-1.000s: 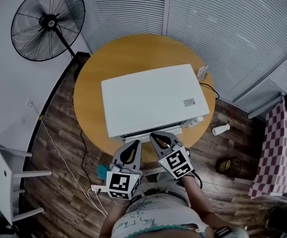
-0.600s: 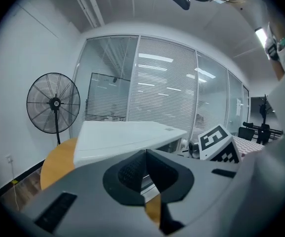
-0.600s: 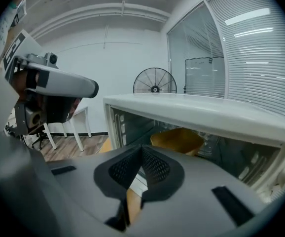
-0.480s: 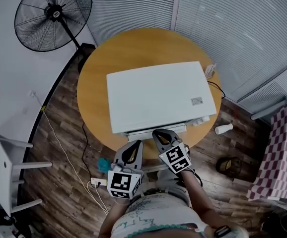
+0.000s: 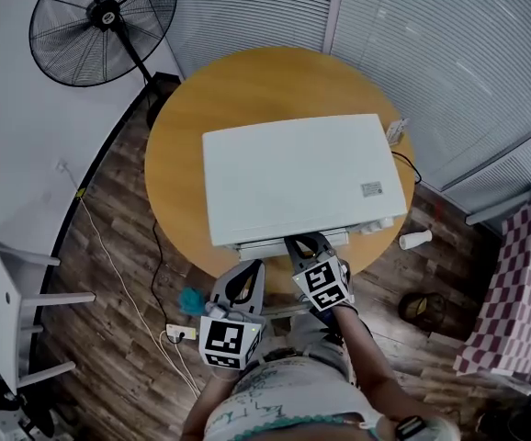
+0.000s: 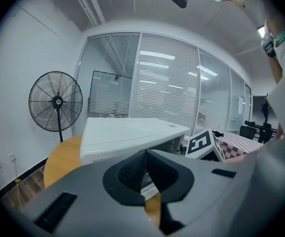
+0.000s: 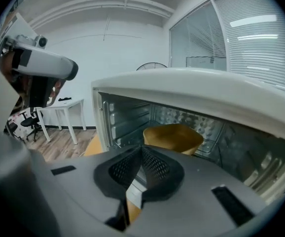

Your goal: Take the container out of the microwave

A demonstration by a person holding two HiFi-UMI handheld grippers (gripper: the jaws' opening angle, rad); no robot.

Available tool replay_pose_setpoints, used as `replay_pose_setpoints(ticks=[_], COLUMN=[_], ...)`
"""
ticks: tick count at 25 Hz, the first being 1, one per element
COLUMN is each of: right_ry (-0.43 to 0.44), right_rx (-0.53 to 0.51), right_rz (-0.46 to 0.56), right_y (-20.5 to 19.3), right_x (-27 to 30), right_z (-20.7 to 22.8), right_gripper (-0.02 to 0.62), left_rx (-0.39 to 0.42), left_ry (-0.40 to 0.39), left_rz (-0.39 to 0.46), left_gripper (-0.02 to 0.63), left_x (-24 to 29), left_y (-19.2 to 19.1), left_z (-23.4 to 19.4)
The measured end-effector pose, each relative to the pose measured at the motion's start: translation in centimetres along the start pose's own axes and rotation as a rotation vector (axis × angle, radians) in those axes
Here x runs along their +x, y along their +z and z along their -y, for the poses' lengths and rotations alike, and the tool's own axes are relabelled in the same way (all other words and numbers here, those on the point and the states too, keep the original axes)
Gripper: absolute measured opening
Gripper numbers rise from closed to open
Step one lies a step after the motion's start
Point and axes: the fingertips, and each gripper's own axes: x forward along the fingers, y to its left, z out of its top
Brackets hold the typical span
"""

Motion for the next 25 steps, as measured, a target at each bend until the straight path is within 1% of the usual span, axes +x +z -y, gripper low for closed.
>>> replay_pose_setpoints(ticks=[4,11,14,16,22,25], right_ry=[-0.055,-0.096,-0.117,-0.131,-0.152,-0.172], right_rx=[-0.057,-0.184,-0.209,-0.221,-0.275,-0.32], right_rz=[-0.019,-0.028,-0.038,-0.047,-0.086,-0.103], right_y=[-0.4,-0.3,0.0,0.1,-0.3,-0.6], right_x=[1.1,3.2,4.1,4.9,7.0,7.7], right_z=[1.3,1.8,2.2,2.4,2.7,2.8], right_gripper=[-0.002,0.105,0.152,0.169,0.173,0.169], left_rx=[-0.004,-0.003,-0.004,-0.006,-0.014,-0.017], left_ry=[0.01,0.021,0.026,0.029,0.038,0.048], left_rz=[0.004,-0.003,-0.001,-0.004,-0.001,-0.001], left_gripper=[0.015,0.015,0.015,0.015,0.015,0.015], left_x=[-0.1,-0.3,-0.4,-0.5,-0.9,-1.1], left_y=[0.0,-0.1,-0.1,-0.2,-0.1,-0.1], left_z=[-0.4,-1.0,-1.3,-1.5,-2.2,-2.7])
